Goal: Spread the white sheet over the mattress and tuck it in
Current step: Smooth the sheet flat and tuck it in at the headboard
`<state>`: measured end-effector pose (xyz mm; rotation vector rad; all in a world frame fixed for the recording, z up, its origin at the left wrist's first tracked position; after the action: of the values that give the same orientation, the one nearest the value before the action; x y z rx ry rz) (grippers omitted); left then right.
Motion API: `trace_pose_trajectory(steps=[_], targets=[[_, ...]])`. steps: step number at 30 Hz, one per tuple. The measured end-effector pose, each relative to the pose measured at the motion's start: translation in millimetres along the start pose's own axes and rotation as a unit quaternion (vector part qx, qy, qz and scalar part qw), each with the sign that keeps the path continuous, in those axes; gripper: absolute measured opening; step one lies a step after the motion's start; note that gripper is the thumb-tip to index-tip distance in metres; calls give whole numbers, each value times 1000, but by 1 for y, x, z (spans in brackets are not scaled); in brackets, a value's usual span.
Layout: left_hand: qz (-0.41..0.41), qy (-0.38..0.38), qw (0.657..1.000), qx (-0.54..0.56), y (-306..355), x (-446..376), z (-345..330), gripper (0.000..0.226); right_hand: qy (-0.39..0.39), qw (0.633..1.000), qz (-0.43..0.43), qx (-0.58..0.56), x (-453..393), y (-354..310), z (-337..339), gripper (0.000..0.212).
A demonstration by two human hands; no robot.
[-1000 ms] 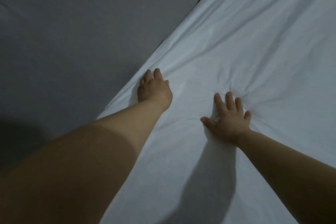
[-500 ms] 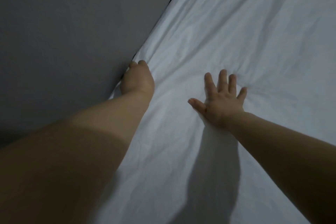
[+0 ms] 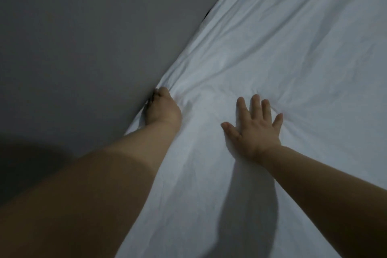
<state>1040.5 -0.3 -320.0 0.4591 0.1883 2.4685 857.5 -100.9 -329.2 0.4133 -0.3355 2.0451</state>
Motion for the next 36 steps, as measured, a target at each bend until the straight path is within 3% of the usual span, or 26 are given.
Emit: trace_pose_trajectory(steps=[7,11,15,17,21,27,31,34,36], targets=[[-78,-22,984,-157,5,6,14,35,-14,1000,-6,18,-2,-2,-5,81],[-43,-43,994,-94,8,2,25,35,-29,999,-9,19,-2,-2,-2,81],[-34,48,998,-36,10,11,22,30,-24,1000,-6,18,-2,-2,-3,81],[-42,58,996,-50,7,19,9,29,-16,1000,-6,15,-1,0,-4,81],[10,6,999,-31,-1,18,-9,33,9,1000,-1,6,0,1,-6,81],[29,0,999,-41,4,17,-1,36,29,1000,-1,11,-1,1,-13,83],[72,-42,996,19,11,13,10,50,21,1000,-4,13,-1,0,-12,83],[55,-69,996,19,12,13,13,53,20,1000,-4,12,-1,0,-12,83],[58,-49,997,14,10,14,11,55,23,1000,-3,10,-1,0,-12,83]])
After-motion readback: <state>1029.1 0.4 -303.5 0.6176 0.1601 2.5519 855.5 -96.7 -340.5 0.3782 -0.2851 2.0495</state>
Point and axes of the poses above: each hand's wrist, its own x-axis away from the middle knuckle, its own z-axis out of the back of the hand, y = z × x, the point moved 1 cm from there along -x, towards the middle knuckle, and after that the axes turned 11 degrees about -z, right-handed, at the moved point
